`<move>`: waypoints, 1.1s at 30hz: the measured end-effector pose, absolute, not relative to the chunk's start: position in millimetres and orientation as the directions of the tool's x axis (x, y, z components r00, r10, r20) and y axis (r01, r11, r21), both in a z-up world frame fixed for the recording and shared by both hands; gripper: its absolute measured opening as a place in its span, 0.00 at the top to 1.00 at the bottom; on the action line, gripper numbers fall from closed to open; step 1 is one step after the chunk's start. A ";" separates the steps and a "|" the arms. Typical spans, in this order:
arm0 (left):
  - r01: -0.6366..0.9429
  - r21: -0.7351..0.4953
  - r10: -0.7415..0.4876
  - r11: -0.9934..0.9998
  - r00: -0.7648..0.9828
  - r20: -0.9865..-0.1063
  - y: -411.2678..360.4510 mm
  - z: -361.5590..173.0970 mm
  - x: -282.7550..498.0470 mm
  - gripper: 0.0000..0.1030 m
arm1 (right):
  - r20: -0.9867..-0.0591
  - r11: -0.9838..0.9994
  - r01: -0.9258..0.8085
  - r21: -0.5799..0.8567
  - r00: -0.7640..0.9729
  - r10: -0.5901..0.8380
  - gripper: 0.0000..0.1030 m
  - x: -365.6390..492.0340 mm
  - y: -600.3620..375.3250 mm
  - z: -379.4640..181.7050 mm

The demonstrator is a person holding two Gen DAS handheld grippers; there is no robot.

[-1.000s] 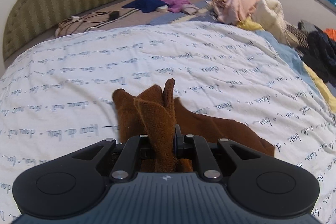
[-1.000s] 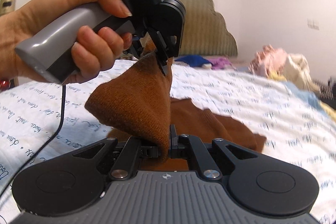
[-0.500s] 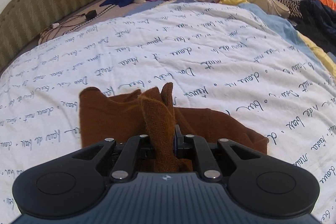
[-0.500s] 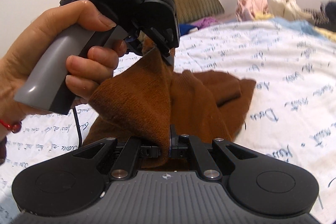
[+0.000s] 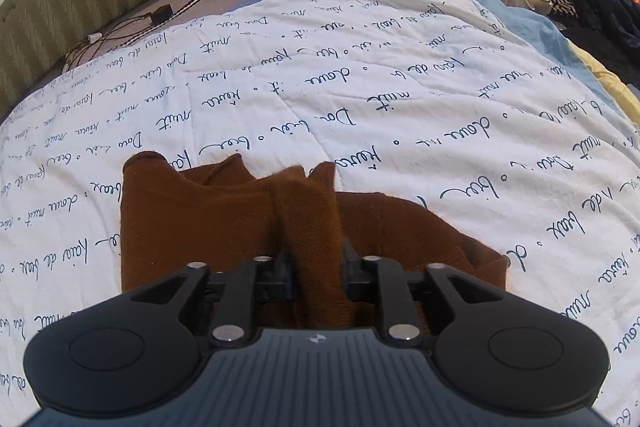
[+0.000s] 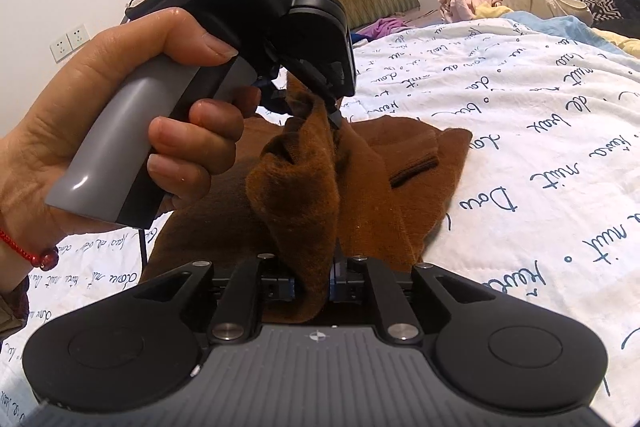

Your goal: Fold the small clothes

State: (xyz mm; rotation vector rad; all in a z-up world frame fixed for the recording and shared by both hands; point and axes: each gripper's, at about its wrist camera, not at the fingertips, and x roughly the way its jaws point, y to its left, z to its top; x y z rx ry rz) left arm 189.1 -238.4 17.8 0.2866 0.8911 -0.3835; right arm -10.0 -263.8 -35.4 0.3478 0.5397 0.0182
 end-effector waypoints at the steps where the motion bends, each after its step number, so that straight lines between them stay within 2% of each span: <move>1: 0.439 0.074 -0.211 0.895 0.564 -0.799 -237.7 18.0 190.2 0.68 | -0.501 0.941 0.073 0.330 0.859 0.109 0.83 -9.9 -264.0 -35.4; 3: 0.442 0.054 -0.227 0.895 0.559 -0.798 -235.7 19.9 191.7 0.33 | -0.502 0.940 0.075 0.334 0.858 0.110 0.82 -10.5 -264.7 -35.3; 5: 0.437 0.047 -0.246 0.898 0.587 -0.771 -231.7 25.2 189.3 0.20 | -0.504 0.937 0.076 0.342 0.856 0.114 0.79 -10.1 -266.5 -35.9; 12: 0.407 0.069 -0.245 0.911 0.668 -0.703 -199.0 47.6 173.7 0.20 | -0.507 0.919 0.074 0.388 0.849 0.146 0.69 -11.0 -275.9 -35.8; 16: 0.377 0.109 -0.214 0.920 0.716 -0.665 -159.0 46.5 149.2 0.19 | -0.494 0.886 0.068 0.458 0.849 0.190 0.59 -15.6 -289.4 -33.5; 20: 0.378 0.076 -0.243 0.923 0.722 -0.647 -110.7 39.2 118.6 0.19 | -0.468 0.828 0.072 0.556 0.850 0.240 0.57 -18.5 -310.4 -29.9; 28: 0.466 0.064 -0.336 0.882 0.720 -0.608 -51.3 22.1 47.7 0.18 | -0.459 0.787 0.108 0.607 0.856 0.237 0.54 -17.5 -329.2 -22.5; 30: 0.499 0.083 -0.358 0.863 0.718 -0.598 -45.5 17.8 32.5 0.13 | -0.466 0.785 0.117 0.609 0.853 0.234 0.54 -16.2 -328.8 -24.2; 33: 0.553 0.153 -0.379 0.819 0.722 -0.579 -44.5 9.5 11.0 0.12 | -0.471 0.780 0.129 0.613 0.852 0.230 0.54 -16.5 -328.5 -25.2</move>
